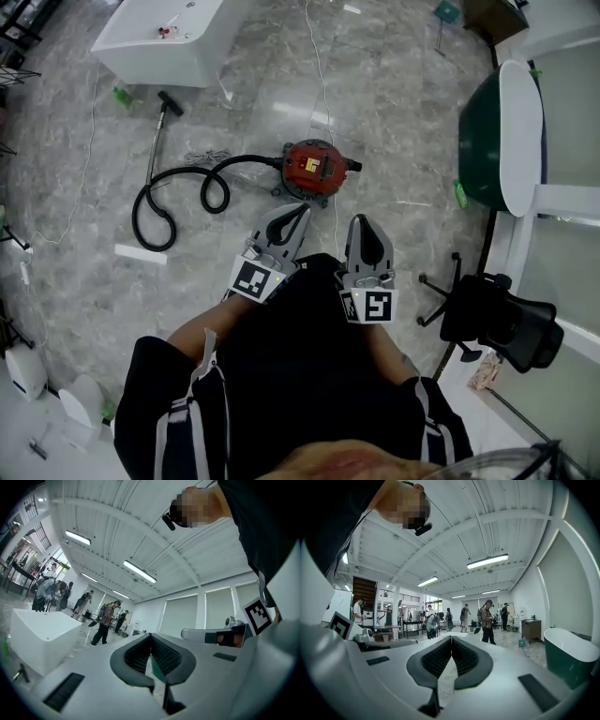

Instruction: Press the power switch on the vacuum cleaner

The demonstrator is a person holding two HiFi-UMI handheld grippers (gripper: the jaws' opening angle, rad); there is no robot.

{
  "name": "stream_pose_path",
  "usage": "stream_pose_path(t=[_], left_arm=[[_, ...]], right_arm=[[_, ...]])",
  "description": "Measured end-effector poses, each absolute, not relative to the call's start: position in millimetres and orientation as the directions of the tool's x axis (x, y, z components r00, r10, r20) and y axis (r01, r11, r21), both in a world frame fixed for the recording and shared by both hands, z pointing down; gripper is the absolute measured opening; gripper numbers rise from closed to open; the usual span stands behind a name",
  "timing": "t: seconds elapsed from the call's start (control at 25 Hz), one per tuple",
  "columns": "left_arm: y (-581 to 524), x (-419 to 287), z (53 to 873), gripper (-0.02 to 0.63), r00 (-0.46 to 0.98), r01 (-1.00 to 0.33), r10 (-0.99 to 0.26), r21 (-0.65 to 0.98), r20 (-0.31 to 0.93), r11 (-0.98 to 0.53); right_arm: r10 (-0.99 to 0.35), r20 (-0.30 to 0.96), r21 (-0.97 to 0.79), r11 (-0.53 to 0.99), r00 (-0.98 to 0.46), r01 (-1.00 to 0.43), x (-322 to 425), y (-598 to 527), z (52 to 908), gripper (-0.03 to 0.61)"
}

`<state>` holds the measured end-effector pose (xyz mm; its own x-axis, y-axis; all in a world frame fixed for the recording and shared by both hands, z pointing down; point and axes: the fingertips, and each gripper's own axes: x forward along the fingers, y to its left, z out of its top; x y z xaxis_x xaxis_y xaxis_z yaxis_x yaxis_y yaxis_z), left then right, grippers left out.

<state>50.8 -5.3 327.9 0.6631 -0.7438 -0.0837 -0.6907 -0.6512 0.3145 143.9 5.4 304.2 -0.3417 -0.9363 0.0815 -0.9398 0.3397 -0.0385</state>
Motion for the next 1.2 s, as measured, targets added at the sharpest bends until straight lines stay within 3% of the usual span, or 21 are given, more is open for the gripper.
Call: stream_pose_path(t=[0.52,0.88,1.2], left_arm=[[-45.1,45.0,350.2,0.018,0.503,-0.832,-0.863,0.290,0.041,-0.472],[-51.2,64.2,369.1,0.018,0.507,-0.835,-0.859,0.288,0.070,-0.469],[-52.5,44.0,380.7,0.018,0.481,-0.849,-0.871,0.297,0.094,-0.437]], right_arm=[[-0.863,0.193,-0.095,0.458,-0.467,-0.884,161.8,-44.3,347.6,0.017],[-0.754,0.398,-0.130,0.518,-0.523,-0.846,165.7,-97.9,421.4,0.017],[-0.580,0.545,0.061,0.748,-0.606,-0.661,121.3,-116.5,474.7,0.017]])
